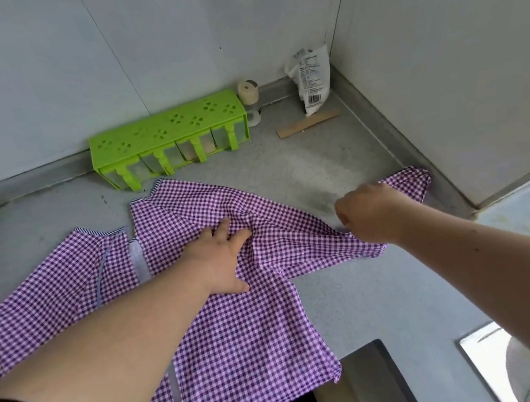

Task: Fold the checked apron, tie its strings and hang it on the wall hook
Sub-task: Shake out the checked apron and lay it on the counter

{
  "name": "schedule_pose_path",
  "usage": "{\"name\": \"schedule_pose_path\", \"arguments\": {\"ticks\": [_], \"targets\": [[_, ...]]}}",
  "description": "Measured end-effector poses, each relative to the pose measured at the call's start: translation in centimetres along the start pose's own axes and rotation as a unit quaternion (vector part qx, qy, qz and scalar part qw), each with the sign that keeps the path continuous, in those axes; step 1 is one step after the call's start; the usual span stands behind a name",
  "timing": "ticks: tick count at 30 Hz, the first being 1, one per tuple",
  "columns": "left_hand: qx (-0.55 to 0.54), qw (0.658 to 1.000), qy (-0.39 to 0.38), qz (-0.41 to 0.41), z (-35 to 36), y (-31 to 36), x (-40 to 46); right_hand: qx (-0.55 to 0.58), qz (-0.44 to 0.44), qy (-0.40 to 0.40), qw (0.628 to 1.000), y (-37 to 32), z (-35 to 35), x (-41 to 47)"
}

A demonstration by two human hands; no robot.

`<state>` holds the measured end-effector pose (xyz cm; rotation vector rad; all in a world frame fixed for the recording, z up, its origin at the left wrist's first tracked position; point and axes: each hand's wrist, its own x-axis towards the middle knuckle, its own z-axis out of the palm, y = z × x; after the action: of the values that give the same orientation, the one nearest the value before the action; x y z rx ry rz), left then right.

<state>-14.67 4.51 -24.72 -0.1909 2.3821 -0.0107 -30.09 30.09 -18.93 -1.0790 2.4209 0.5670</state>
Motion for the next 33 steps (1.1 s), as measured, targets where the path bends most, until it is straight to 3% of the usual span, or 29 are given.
{"name": "schedule_pose_path", "arguments": {"ticks": [2, 7, 12, 16, 21, 23, 26, 30, 31, 33], "targets": [[0.0, 1.0, -0.003, 0.002, 0.1, 0.0, 0.0, 0.102, 0.036, -0.029, 0.994, -0.6, 1.1, 0.2], [-0.007, 1.0, -0.007, 0.0, 0.0, 0.2, -0.1, 0.16, 0.034, -0.107, 0.981, -0.7, 2.9, 0.8], [-0.015, 1.0, -0.008, 0.001, 0.1, 0.0, -0.2, 0.058, -0.015, -0.118, 0.991, 0.5, 3.1, 1.4], [-0.013, 1.0, -0.002, 0.008, 0.2, 0.0, -0.4, 0.088, 0.074, -0.038, 0.993, 1.9, 2.0, 2.6], [-0.011, 1.0, 0.001, 0.007, 0.2, -0.1, -0.4, 0.112, 0.209, 0.188, 0.953, 5.2, 0.0, 5.5], [-0.012, 1.0, -0.001, 0.005, 0.3, -0.1, -0.4, 0.144, 0.219, 0.258, 0.93, 5.6, -0.9, 6.2], [-0.003, 1.0, -0.004, 0.001, 0.6, -0.2, -0.2, 0.137, 0.143, 0.348, 0.916, 4.2, -1.6, 5.5], [0.0, 1.0, 0.005, -0.014, 0.8, 0.4, 0.0, 0.121, 0.011, 0.337, 0.933, 0.5, 0.2, 1.8], [0.002, 1.0, 0.02, -0.007, 0.6, 0.7, -0.1, 0.145, 0.029, 0.331, 0.932, 0.2, 1.2, 1.2], [0.024, 0.997, 0.063, 0.031, 0.4, 1.4, 0.0, 0.252, 0.147, 0.293, 0.911, 0.4, 3.1, 0.4]]}}
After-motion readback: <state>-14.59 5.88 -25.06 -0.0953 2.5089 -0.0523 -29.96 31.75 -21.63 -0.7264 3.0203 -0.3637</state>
